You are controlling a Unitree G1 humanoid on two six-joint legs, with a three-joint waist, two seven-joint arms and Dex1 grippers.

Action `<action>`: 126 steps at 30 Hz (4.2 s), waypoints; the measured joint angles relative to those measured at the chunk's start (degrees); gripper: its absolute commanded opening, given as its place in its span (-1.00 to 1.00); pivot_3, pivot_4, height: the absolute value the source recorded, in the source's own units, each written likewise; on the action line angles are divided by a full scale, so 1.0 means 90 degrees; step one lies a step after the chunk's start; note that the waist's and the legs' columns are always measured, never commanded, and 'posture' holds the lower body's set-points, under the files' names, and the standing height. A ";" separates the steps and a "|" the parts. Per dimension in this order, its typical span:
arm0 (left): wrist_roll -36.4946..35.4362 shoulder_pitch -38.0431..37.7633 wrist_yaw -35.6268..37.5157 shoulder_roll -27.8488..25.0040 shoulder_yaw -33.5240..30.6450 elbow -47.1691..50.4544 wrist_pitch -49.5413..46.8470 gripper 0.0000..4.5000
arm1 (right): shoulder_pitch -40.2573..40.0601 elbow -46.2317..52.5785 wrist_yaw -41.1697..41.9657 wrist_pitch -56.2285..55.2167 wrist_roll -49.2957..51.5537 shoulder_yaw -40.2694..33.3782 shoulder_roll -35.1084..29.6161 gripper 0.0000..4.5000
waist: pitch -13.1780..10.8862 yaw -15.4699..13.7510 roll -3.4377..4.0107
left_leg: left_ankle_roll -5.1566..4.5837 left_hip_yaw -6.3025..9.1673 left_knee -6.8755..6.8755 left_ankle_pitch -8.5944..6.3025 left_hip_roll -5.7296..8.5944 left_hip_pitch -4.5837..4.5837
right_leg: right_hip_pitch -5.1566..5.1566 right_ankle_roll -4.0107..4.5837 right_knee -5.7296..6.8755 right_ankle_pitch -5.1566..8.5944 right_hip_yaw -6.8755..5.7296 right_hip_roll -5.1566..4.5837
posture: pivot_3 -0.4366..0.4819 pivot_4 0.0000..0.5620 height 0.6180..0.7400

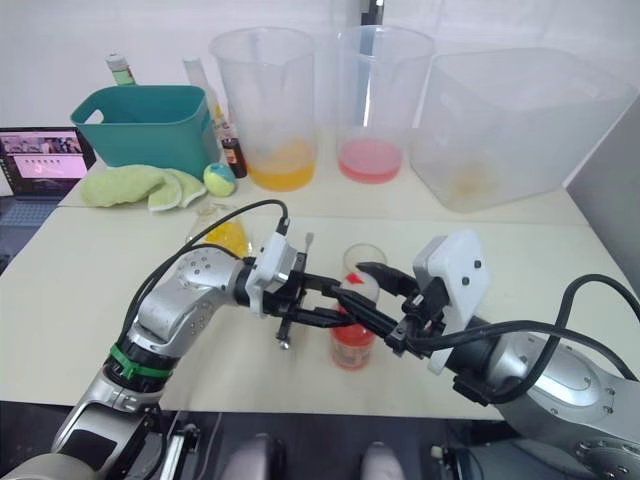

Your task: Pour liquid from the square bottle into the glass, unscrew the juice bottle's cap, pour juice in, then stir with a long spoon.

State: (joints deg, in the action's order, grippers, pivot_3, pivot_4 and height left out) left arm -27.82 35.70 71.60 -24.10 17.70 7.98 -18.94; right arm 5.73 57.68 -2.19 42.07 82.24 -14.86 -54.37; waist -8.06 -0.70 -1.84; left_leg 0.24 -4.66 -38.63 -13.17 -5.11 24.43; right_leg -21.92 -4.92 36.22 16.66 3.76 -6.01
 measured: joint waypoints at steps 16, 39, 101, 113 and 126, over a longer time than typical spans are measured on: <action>0.0047 0.0020 0.0011 0.0054 0.0123 0.0064 -0.0069 -0.45 | 0.1552 -0.3058 0.6228 -0.0503 -0.1996 0.1064 -0.0583 -0.26 | 0.0007 0.0002 0.0009 | -0.0002 0.0028 0.0003 -0.0001 -0.0002 -0.0039 | 0.0068 0.0004 -0.0023 0.0002 0.0000 0.0022 | -0.05 -0.47 0.83; 0.0032 0.0038 0.0043 0.0041 0.0053 0.0030 -0.0115 -0.45 | 0.1653 -0.3058 0.5824 0.0717 -0.1779 0.0302 -0.0254 0.97 | 0.0000 -0.0014 0.0021 | -0.0001 0.0065 0.0001 0.0000 -0.0001 -0.0019 | 0.0067 0.0007 -0.0019 0.0004 0.0000 0.0039 | -0.05 -0.47 0.83; 0.0073 0.0005 0.0120 0.0087 0.0035 -0.0112 0.0023 -0.45 | 0.0631 -0.1768 0.4243 0.0059 -0.1588 0.0177 -0.0210 -0.28 | 0.0001 0.0002 0.0021 | -0.0001 0.0093 0.0002 0.0000 -0.0001 -0.0017 | 0.0080 0.0016 -0.0025 0.0010 0.0000 0.0057 | -0.05 -0.47 0.83; 0.0070 -0.0009 0.0110 0.0084 0.0017 -0.0083 0.0035 -0.45 | 0.1135 -0.1980 0.4576 0.0329 -0.1541 0.0265 -0.0362 -0.28 | 0.0000 0.0001 0.0022 | 0.0000 0.0093 0.0002 0.0000 -0.0001 -0.0013 | 0.0076 0.0017 -0.0025 0.0010 0.0000 0.0057 | -0.05 -0.47 0.83; 0.0055 -0.0013 0.0236 0.0095 0.0025 -0.0145 0.0191 -0.45 | 0.1361 -0.2830 0.5457 0.0649 -0.1324 -0.0899 -0.1030 -0.28 | -0.0006 -0.0004 0.0029 | -0.0001 0.0094 0.0002 0.0000 -0.0001 -0.0015 | 0.0078 0.0017 -0.0026 0.0010 0.0000 0.0057 | -0.05 -0.47 0.83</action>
State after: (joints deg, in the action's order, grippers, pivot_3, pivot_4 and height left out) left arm -27.32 35.58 73.73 -23.24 17.92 6.67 -17.22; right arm 17.98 32.21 46.93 47.91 70.32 -22.95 -63.64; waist -8.11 -0.74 -1.57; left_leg 0.23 -3.81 -38.62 -13.17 -5.12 24.29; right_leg -21.23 -4.77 35.99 16.75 3.76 -5.50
